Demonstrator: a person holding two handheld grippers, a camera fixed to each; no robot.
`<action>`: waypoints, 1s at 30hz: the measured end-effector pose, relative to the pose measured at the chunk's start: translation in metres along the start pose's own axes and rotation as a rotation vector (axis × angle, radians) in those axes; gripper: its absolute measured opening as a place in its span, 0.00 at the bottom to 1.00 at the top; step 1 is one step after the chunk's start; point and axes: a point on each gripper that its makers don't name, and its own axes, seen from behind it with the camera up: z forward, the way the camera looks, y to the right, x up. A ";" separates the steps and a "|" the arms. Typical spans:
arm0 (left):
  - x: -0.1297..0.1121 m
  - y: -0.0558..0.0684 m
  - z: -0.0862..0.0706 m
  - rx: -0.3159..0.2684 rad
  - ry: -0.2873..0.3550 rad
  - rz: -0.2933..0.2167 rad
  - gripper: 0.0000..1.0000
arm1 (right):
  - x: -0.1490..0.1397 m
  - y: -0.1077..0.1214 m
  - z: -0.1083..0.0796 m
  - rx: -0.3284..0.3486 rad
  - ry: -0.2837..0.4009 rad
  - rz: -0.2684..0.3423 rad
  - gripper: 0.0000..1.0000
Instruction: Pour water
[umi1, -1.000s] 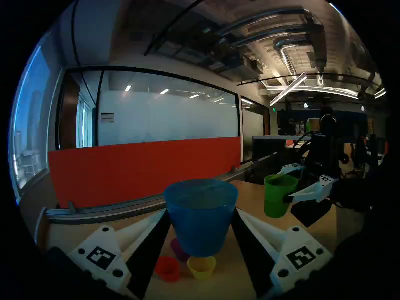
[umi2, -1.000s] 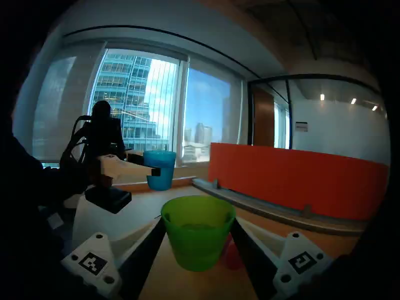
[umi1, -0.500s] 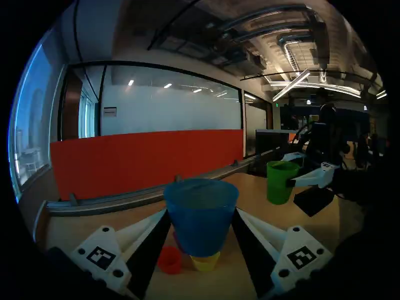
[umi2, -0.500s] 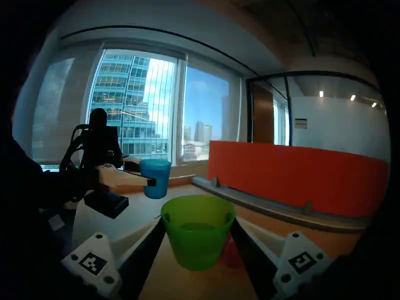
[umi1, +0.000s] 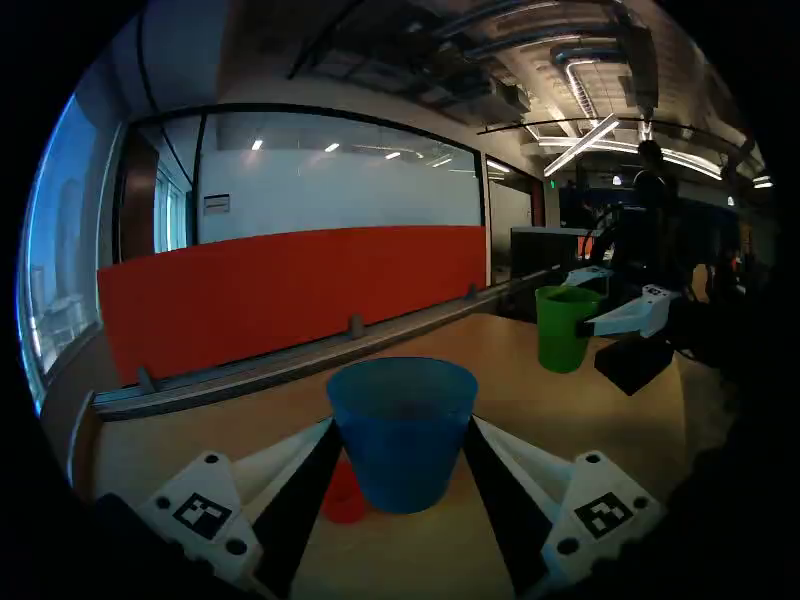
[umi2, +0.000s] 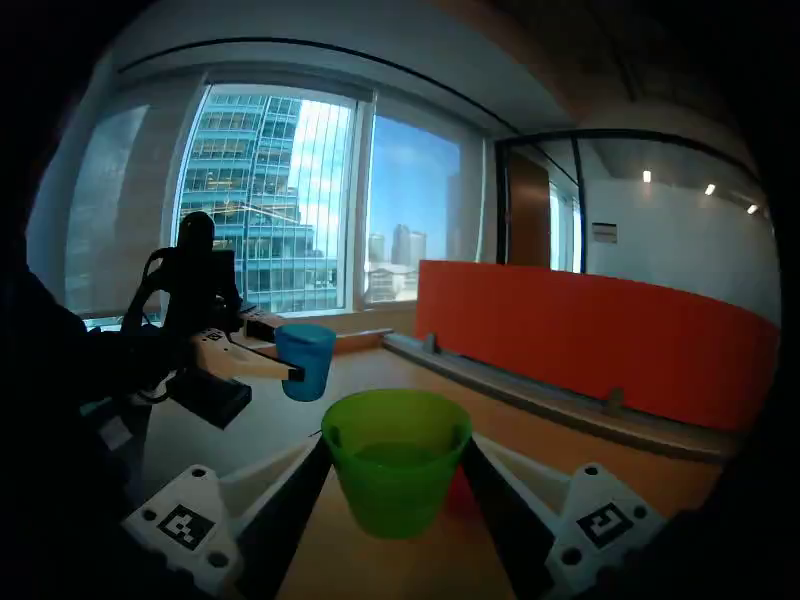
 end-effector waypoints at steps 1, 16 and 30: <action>-0.004 0.000 0.000 -0.001 -0.010 0.005 0.82 | -0.003 0.000 0.000 0.000 -0.006 0.001 0.90; -0.070 0.015 0.008 -0.051 -0.178 0.045 0.82 | -0.042 0.002 0.005 0.014 -0.099 0.009 0.90; -0.125 0.022 0.015 -0.100 -0.328 0.077 0.82 | -0.082 0.001 0.015 0.046 -0.204 0.005 0.90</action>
